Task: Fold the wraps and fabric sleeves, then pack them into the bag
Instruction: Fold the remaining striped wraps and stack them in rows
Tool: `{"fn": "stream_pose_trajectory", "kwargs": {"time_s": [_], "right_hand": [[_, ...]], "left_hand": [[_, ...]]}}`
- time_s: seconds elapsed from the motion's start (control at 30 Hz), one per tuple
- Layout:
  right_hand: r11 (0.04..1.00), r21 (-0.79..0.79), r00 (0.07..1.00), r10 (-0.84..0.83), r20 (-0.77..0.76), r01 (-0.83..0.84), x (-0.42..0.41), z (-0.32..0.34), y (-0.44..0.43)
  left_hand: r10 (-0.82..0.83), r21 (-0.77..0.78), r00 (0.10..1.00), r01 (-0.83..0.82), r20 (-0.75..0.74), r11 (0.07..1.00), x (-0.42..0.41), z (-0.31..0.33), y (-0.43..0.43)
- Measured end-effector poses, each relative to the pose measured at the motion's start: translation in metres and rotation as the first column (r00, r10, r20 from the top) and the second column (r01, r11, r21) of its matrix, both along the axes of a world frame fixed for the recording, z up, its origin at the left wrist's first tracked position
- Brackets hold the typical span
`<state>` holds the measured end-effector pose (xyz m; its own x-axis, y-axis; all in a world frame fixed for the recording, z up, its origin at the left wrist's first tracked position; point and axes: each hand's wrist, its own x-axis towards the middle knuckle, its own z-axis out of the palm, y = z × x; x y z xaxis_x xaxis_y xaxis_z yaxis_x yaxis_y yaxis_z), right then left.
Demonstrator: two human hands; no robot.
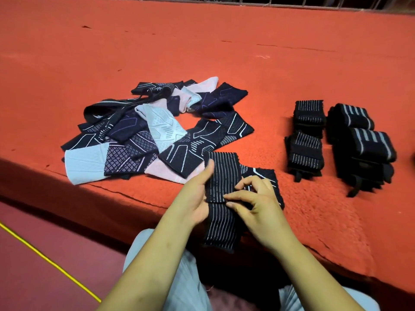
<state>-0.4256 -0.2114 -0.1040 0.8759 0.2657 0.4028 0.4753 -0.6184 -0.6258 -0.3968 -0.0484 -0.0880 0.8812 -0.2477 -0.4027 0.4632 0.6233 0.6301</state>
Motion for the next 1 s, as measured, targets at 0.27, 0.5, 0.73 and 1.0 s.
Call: {"fn": "stream_pose_trajectory", "kwargs": {"time_s": [0.27,0.5,0.73,1.0], "right_hand": [[0.944,0.21,0.938,-0.188,-0.292,0.255,0.03,0.051,-0.014],[0.959,0.243,0.924,-0.043,-0.38,0.145,0.045,0.078,-0.02],[0.913,0.38,0.987,-0.117,-0.108,0.15,0.043,0.088,-0.012],[0.94,0.33,0.996,-0.068,-0.064,0.086,0.011,0.042,-0.009]], "left_hand": [[-0.218,0.223,0.942,0.163,0.254,0.961,-0.008,0.003,0.003],[-0.36,0.274,0.914,0.303,0.186,0.913,-0.012,0.001,-0.001],[-0.228,0.176,0.974,0.226,-0.009,0.958,-0.012,0.002,-0.015],[0.036,-0.065,0.997,-0.041,-0.069,0.997,0.002,0.015,-0.012]]}}
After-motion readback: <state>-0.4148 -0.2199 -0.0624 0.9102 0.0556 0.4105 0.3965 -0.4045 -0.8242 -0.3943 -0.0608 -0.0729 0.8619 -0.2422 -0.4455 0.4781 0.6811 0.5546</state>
